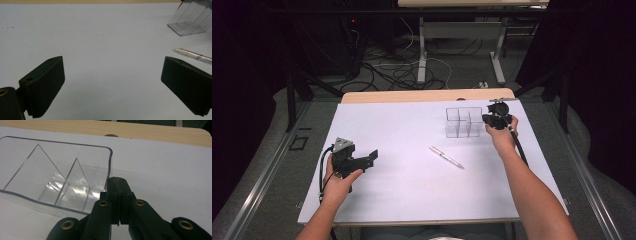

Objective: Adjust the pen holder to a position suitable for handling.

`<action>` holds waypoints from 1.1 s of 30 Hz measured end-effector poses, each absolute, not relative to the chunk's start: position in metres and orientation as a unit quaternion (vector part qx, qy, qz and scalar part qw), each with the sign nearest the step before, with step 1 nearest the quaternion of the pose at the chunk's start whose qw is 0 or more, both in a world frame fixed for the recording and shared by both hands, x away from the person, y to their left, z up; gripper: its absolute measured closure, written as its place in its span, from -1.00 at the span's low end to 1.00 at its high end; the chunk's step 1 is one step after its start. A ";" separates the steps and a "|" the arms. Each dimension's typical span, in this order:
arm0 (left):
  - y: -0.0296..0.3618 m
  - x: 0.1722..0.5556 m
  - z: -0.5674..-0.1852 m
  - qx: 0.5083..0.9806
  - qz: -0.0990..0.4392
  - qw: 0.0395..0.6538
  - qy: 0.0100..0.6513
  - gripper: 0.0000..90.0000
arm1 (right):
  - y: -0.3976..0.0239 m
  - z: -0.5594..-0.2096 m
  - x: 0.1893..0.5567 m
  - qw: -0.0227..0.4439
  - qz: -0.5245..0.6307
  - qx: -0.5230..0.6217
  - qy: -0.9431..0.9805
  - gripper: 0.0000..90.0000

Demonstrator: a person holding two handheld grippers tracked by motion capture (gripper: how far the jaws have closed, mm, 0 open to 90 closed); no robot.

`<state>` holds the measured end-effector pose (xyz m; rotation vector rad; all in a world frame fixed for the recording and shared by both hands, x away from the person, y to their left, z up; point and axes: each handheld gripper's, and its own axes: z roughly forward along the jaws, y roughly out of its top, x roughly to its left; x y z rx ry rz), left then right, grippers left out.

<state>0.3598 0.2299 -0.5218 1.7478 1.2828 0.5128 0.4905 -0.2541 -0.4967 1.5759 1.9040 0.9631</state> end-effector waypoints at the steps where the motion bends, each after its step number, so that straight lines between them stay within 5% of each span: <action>1: 0.230 0.360 -0.522 0.704 0.206 0.441 0.517 -0.89 | -0.253 -0.497 0.490 0.242 0.353 0.576 0.696 1.00; 33: 0.230 0.360 -0.522 0.704 0.204 0.442 0.517 -0.88 | -0.198 -0.502 0.490 0.225 0.386 0.552 0.704 1.00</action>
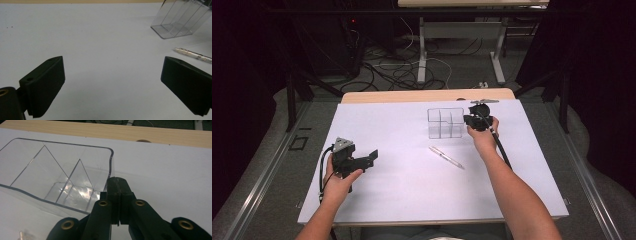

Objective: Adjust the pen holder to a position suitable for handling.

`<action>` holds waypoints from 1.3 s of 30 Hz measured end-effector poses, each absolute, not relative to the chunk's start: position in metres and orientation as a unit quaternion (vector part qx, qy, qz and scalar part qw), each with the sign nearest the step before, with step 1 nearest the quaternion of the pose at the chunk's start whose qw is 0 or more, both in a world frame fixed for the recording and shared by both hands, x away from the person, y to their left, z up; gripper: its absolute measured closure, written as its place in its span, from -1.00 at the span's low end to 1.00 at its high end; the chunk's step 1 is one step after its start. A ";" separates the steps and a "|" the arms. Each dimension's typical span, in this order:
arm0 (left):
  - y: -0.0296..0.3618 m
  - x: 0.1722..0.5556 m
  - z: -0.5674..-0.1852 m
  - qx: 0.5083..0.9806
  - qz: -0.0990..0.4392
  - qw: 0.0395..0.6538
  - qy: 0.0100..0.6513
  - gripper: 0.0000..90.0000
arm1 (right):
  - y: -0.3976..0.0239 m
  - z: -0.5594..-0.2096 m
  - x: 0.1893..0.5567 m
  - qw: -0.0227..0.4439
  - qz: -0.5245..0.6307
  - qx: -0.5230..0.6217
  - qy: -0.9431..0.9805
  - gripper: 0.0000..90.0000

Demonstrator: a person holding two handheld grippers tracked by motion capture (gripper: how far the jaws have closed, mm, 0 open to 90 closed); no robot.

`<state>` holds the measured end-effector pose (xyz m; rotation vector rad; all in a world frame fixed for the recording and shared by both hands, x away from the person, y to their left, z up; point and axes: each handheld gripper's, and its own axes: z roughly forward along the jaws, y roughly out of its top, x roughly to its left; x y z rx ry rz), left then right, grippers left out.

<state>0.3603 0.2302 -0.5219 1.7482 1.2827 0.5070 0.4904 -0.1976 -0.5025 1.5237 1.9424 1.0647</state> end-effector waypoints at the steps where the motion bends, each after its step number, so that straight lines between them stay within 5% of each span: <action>1: 0.230 0.360 -0.522 0.705 0.204 0.442 0.516 -0.88 | -0.194 -0.503 0.490 0.223 0.387 0.553 0.703 1.00; 39: 0.230 0.360 -0.522 0.706 0.203 0.442 0.515 -0.88 | -0.144 -0.506 0.491 0.212 0.408 0.530 0.712 0.95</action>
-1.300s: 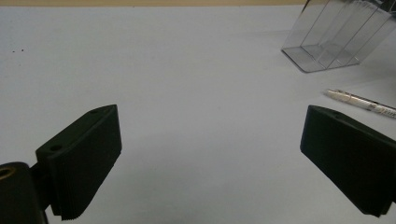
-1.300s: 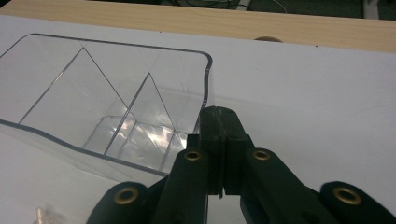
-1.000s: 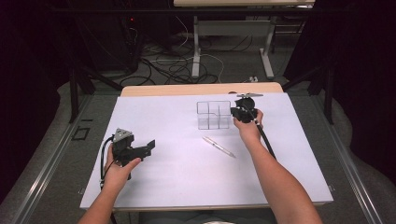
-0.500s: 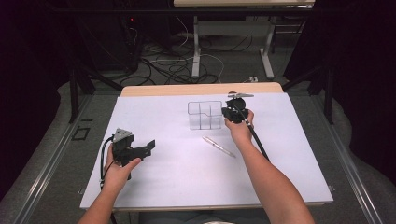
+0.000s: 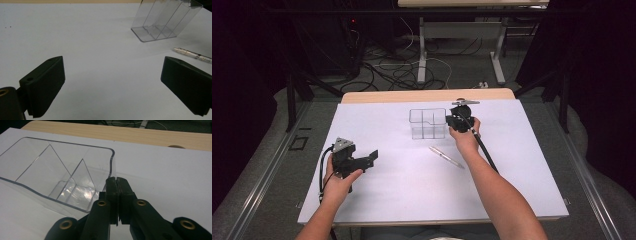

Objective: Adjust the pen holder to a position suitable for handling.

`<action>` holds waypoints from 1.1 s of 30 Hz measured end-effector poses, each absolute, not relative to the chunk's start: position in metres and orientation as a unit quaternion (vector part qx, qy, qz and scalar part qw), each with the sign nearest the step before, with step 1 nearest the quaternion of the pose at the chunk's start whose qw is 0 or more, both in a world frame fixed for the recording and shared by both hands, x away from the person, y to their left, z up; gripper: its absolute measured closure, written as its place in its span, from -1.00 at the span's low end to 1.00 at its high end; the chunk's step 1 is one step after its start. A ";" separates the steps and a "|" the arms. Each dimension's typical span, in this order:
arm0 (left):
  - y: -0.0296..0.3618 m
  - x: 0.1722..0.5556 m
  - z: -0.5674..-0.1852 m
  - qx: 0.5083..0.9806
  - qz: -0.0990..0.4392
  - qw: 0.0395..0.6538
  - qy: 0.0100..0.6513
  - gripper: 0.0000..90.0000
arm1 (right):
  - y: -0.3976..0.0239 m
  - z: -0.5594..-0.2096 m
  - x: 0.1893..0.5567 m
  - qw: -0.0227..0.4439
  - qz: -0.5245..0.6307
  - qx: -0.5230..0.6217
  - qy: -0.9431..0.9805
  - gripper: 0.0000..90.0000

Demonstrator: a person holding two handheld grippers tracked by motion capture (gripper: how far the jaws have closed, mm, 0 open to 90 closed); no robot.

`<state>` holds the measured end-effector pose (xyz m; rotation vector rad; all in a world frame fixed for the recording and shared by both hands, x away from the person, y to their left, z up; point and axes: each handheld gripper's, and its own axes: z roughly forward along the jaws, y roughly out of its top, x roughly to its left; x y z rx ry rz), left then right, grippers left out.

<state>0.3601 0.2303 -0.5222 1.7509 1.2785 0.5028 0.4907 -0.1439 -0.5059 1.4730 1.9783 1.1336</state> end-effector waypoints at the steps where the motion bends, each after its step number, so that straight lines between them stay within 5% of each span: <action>1: 0.230 0.360 -0.522 0.706 0.202 0.443 0.515 -0.88 | -0.144 -0.505 0.491 0.210 0.410 0.532 0.710 0.93; 33: 0.230 0.359 -0.522 0.705 0.204 0.441 0.517 -0.88 | -0.158 -0.490 0.448 0.192 0.434 0.458 0.751 0.10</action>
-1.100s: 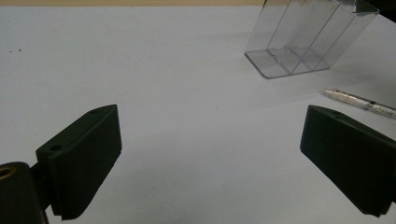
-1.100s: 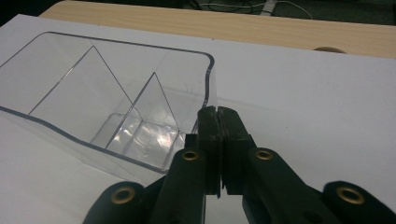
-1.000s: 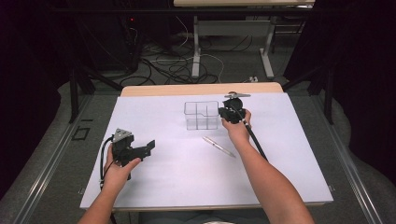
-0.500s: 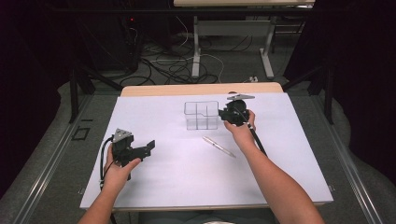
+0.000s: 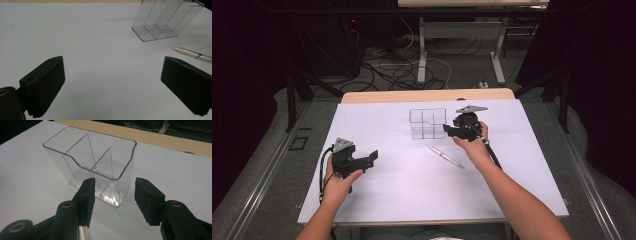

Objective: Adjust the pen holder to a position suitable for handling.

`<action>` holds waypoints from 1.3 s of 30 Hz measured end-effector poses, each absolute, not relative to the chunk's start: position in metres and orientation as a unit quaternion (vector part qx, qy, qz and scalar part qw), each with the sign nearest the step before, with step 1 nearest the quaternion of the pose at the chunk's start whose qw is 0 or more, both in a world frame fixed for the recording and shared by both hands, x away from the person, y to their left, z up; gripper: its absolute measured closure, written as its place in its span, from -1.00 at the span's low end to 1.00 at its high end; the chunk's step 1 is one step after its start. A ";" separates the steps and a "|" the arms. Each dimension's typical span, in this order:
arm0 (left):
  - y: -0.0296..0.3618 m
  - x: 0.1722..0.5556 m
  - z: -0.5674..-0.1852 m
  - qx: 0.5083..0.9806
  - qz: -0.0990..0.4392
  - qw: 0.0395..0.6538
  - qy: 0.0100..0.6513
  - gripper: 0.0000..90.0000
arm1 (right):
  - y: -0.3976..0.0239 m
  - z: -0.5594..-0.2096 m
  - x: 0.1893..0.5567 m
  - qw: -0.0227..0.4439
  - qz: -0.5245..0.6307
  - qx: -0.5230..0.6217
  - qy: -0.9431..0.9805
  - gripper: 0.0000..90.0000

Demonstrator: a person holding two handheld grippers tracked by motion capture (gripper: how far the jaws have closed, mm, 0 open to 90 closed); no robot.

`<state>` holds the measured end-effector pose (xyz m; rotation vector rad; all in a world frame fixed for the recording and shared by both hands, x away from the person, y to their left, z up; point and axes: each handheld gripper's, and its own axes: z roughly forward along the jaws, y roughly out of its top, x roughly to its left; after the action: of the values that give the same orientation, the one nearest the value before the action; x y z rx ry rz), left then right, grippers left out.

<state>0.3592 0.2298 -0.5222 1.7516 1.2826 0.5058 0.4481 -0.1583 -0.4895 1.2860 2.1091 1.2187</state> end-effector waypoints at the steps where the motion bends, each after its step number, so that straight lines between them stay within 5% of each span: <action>1: 0.230 0.359 -0.522 0.706 0.204 0.440 0.517 -0.88 | -0.159 -0.490 0.447 0.193 0.437 0.452 0.754 0.07; 28: 0.228 0.359 -0.523 0.708 0.202 0.438 0.516 -0.88 | -0.186 -0.505 0.417 0.164 0.434 0.384 0.798 -0.22; 39: 0.228 0.359 -0.523 0.707 0.202 0.438 0.517 -0.88 | -0.183 -0.502 0.416 0.153 0.393 0.379 0.824 -0.14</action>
<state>0.3592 0.2276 -0.5231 1.7577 1.2848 0.5014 0.4163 -0.1826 -0.5020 1.0861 2.3630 1.1278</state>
